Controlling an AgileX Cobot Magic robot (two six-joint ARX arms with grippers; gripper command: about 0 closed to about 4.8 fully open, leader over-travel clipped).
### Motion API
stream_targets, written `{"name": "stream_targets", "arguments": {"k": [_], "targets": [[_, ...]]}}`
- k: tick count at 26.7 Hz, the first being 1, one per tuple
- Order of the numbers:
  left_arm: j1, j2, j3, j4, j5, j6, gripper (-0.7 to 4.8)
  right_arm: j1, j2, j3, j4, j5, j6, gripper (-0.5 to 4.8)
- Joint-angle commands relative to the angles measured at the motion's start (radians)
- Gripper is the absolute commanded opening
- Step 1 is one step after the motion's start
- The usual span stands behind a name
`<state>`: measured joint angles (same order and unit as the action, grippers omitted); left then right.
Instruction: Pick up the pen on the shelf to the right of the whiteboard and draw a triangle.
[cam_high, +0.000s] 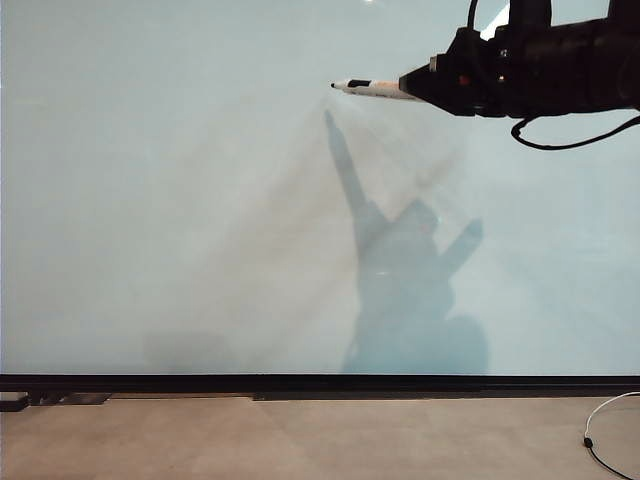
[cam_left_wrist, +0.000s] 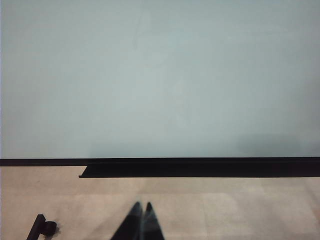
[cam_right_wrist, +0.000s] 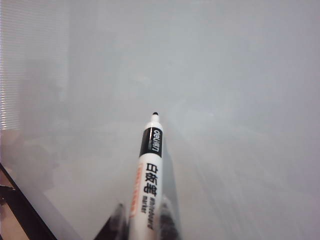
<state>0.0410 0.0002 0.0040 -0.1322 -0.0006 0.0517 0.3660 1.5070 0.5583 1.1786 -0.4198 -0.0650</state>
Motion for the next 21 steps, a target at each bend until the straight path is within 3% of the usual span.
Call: {"name": "stream_targets", "arguments": {"k": [1, 21], "targets": [[0.000, 0.000, 0.003, 0.006, 0.004, 0.000, -0.05, 0.000, -0.003, 0.001, 0.015, 0.035, -0.002, -0.04], [0.000, 0.000, 0.003, 0.006, 0.004, 0.000, -0.05, 0.000, 0.030, 0.000, 0.000, 0.087, -0.011, -0.04]]}}
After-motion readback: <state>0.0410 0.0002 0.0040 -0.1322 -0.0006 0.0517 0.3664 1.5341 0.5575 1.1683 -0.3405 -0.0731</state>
